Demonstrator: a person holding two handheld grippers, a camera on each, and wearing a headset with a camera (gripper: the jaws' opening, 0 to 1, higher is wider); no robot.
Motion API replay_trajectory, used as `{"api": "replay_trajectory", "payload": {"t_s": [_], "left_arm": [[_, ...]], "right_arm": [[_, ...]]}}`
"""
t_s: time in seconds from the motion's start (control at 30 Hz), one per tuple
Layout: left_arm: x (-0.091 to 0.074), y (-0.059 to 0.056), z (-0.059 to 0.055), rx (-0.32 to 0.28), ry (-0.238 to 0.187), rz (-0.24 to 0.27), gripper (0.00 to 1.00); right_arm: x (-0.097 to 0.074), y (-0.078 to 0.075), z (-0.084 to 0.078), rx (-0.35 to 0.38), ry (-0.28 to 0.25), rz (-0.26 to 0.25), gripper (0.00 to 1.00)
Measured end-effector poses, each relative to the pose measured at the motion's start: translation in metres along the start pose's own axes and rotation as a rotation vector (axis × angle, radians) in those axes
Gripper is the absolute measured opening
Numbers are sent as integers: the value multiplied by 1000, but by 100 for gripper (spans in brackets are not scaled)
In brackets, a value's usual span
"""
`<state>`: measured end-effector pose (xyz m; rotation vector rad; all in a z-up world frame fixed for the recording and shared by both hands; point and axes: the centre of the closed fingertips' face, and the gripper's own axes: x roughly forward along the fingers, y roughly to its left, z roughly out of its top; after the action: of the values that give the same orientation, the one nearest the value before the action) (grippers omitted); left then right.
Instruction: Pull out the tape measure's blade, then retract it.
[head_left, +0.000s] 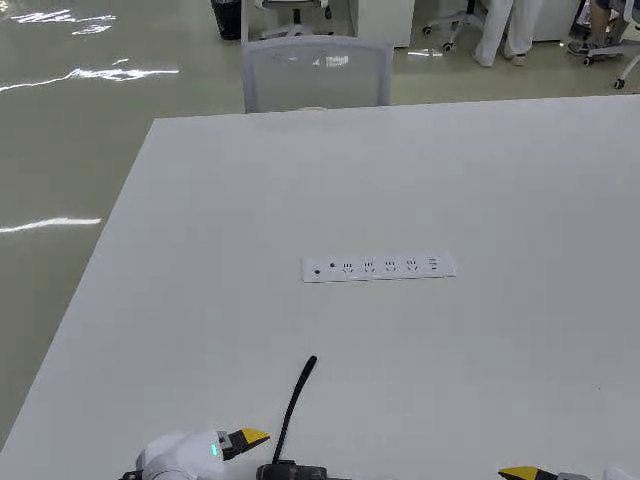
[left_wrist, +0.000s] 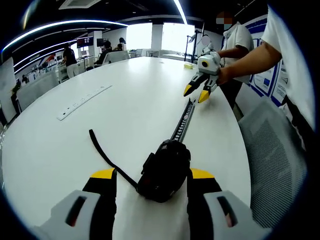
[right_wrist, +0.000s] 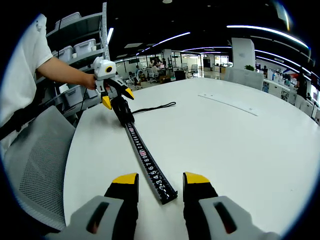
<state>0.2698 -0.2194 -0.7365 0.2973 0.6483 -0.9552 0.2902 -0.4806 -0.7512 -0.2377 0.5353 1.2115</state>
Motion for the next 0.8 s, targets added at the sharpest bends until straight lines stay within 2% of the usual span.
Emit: {"api": "replay_trajectory", "payload": {"t_s": [0.4,0.8], "left_arm": [[-9,3,-1,-42,-20,43,56],[-18,3,1,-80,-46,93,56]], "right_arm": [[-3,0,6,29,-16,-46,37],[-6,7,14,60,-34,-85,40]]}}
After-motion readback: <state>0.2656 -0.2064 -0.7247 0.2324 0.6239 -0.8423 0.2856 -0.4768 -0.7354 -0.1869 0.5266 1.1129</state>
